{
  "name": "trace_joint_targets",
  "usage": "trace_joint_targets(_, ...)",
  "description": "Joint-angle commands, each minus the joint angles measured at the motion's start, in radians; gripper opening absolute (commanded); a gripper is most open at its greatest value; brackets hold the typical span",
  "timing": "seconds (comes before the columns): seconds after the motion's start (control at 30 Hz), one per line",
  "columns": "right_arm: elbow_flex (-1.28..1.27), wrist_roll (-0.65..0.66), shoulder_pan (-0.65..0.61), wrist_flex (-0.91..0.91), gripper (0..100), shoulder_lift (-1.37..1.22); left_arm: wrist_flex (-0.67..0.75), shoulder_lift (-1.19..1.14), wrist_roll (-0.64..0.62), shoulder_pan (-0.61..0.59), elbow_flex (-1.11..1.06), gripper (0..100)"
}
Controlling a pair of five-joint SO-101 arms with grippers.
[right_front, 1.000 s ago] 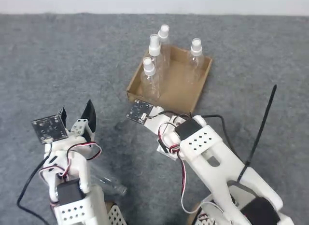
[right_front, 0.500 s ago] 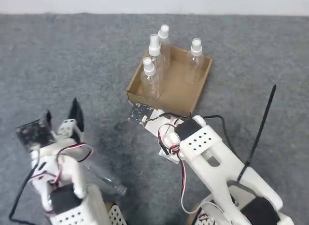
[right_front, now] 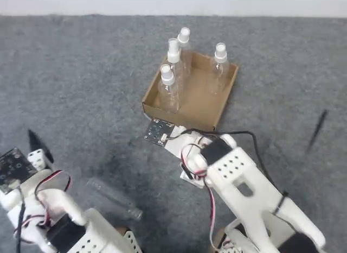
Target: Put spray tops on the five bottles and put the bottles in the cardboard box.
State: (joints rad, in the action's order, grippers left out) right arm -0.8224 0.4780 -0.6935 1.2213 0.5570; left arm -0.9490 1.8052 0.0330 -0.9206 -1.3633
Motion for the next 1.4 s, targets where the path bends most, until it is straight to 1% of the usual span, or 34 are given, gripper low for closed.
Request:
trace_joint_targets(0.0, -0.015, -0.012, -0.005, 0.002, 23.0, 0.101, -0.11, -0.002, 0.118, -0.054, 0.039, 26)
trace_joint_targets(0.13, -0.031, -0.012, -0.005, 0.004, 23.0, 0.124, -0.236, -0.002, 0.273, -0.052, 0.019, 26)
trace_joint_targets(0.47, -0.064, -0.012, -0.004, 0.002, 23.0, 0.133, -0.471, -0.006, 0.647, -0.051, 0.019, 26)
trace_joint_targets(0.73, -0.077, -0.012, 0.001, 0.005, 23.0, 0.133, -0.5, -0.009, 0.838, -0.051, -0.031, 26)
trace_joint_targets(0.87, -0.081, -0.012, 0.001, 0.001, 23.0, 0.133, -0.503, -0.017, 0.859, -0.052, -0.041, 26)
trace_joint_targets(0.97, -0.083, -0.012, 0.001, 0.001, 23.0, 0.133, -0.489, -0.095, 0.876, -0.052, -0.027, 26)
trace_joint_targets(1.1, -0.086, -0.012, 0.001, 0.001, 23.0, 0.133, -0.47, -0.336, 0.896, -0.048, 0.042, 26)
trace_joint_targets(1.23, -0.086, -0.012, 0.001, 0.001, 23.0, 0.133, -0.47, -0.594, 0.925, -0.018, 0.137, 26)
trace_joint_targets(1.37, -0.086, -0.012, 0.001, 0.002, 23.0, 0.133, -0.47, -0.741, 0.933, 0.015, 0.194, 26)
